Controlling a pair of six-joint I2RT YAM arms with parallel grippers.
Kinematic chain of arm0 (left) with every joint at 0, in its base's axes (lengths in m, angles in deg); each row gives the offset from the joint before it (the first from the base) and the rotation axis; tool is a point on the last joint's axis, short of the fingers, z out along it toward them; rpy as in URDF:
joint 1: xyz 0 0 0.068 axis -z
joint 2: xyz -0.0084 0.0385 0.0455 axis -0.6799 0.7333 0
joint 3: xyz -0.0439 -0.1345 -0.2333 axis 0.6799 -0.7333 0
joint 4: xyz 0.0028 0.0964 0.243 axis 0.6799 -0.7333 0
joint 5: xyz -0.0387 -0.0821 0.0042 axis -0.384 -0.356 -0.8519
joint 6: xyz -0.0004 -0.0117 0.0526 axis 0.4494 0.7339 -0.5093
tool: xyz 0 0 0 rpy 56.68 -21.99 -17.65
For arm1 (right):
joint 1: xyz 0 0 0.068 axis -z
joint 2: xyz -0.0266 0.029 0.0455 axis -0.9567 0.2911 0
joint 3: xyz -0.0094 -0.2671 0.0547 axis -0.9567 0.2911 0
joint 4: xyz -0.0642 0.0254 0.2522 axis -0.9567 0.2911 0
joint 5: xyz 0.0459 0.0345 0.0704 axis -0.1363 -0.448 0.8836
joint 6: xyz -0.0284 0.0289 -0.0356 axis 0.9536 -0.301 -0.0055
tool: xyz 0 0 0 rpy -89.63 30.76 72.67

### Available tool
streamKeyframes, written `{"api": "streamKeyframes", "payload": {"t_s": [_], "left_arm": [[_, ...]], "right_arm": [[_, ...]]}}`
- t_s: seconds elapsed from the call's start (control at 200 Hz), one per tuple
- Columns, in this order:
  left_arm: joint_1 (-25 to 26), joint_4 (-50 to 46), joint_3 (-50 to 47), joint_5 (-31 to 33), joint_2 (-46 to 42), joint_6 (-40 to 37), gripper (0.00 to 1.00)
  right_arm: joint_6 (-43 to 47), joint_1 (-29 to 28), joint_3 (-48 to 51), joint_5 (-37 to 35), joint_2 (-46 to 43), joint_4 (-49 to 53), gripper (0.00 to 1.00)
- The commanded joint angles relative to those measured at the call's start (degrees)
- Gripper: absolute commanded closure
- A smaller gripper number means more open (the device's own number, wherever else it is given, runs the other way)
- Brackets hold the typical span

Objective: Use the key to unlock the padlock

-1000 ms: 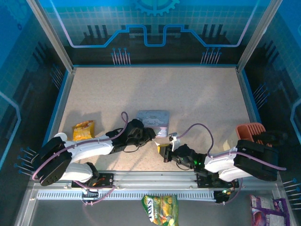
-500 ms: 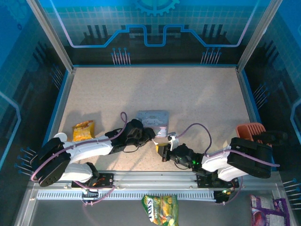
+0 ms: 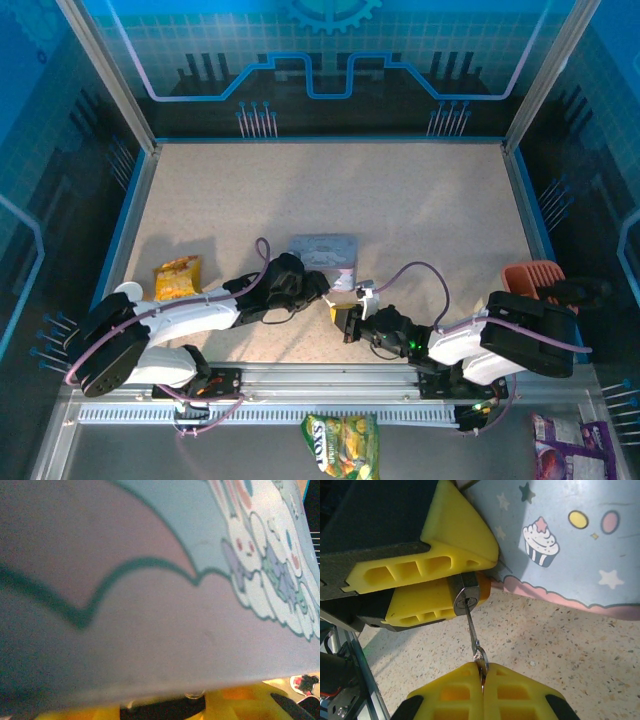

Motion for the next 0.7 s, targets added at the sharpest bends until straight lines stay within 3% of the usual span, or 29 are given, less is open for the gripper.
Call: {"api": "streamKeyframes", "payload": {"t_s": [0.0,0.695], "left_arm": [[0.5,1.5,0.2,0.7,-2.2,0.6,0.85],[1.9,1.9,0.2,2.9,-2.5,1.2,0.85]], "right_arm": [[-0.6,0.3,0.7,-3.1,-1.2,-2.4,1.0],[-1.0,-0.3,1.8,-3.4,4.2,-11.8,1.0]]}}
